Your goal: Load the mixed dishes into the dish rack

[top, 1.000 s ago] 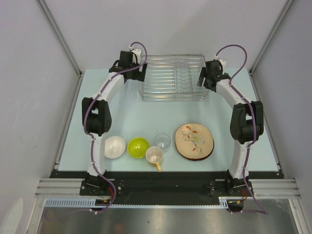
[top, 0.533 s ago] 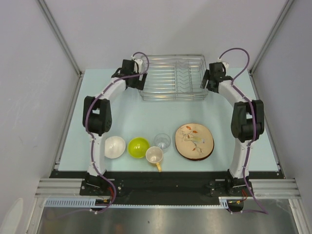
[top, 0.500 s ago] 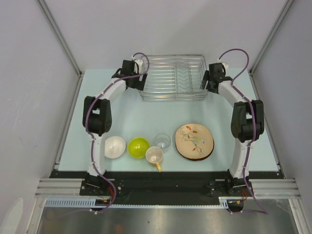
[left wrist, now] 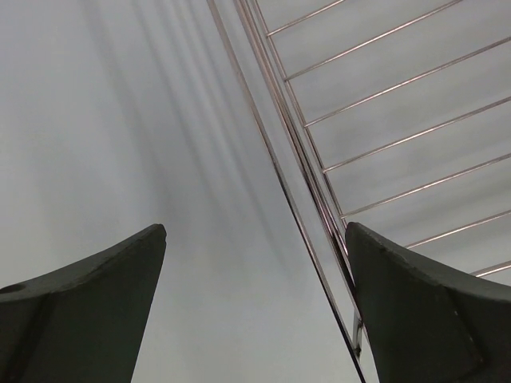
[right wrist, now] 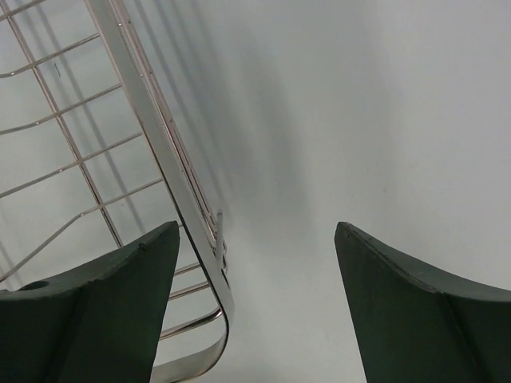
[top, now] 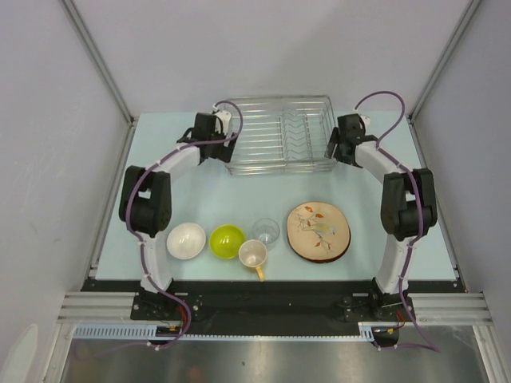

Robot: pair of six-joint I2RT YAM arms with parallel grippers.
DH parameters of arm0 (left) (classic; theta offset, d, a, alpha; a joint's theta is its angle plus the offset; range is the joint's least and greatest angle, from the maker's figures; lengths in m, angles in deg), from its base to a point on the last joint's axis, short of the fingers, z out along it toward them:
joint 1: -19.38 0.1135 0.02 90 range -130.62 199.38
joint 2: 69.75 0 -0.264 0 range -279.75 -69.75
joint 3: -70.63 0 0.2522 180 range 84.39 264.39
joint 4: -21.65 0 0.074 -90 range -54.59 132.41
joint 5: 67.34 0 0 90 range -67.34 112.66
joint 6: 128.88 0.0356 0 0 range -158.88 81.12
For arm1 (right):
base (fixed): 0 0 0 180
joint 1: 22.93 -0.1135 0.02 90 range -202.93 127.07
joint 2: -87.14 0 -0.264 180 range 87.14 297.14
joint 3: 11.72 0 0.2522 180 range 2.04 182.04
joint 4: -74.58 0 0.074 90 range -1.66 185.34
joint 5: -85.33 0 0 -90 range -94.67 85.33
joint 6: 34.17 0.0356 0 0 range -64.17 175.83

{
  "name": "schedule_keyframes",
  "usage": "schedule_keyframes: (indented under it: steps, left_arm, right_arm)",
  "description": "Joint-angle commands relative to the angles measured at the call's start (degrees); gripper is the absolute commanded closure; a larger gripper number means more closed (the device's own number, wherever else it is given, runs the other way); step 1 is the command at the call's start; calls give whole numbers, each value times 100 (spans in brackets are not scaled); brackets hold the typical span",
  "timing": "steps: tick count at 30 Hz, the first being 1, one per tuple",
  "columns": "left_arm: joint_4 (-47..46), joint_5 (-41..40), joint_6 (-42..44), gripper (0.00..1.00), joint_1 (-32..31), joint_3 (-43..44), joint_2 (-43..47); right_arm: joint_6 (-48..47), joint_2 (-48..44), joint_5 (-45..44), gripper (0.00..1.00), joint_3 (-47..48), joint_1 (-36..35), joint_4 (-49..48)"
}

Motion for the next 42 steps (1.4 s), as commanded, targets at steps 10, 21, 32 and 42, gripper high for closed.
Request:
schedule_keyframes:
  steps: [10, 21, 32, 42]
  left_arm:
    - [-18, -255, 507, 0, 11, -1505, 1081]
    - [-62, -255, 481, 0, 20, -2190, 1530]
    - [-124, -422, 604, 0, 20, -2299, 1996]
    - [1097, -413, 1157, 0, 20, -794, 3005]
  right_arm:
    - [184, -1309, -739, 16, -997, -1113, 595]
    - [272, -1820, -626, 13, -1551, -1114, 481]
    - [255, -1829, -511, 12, -1560, -1052, 349]
    - [0, -2479, -607, 6, -1560, -1079, 155]
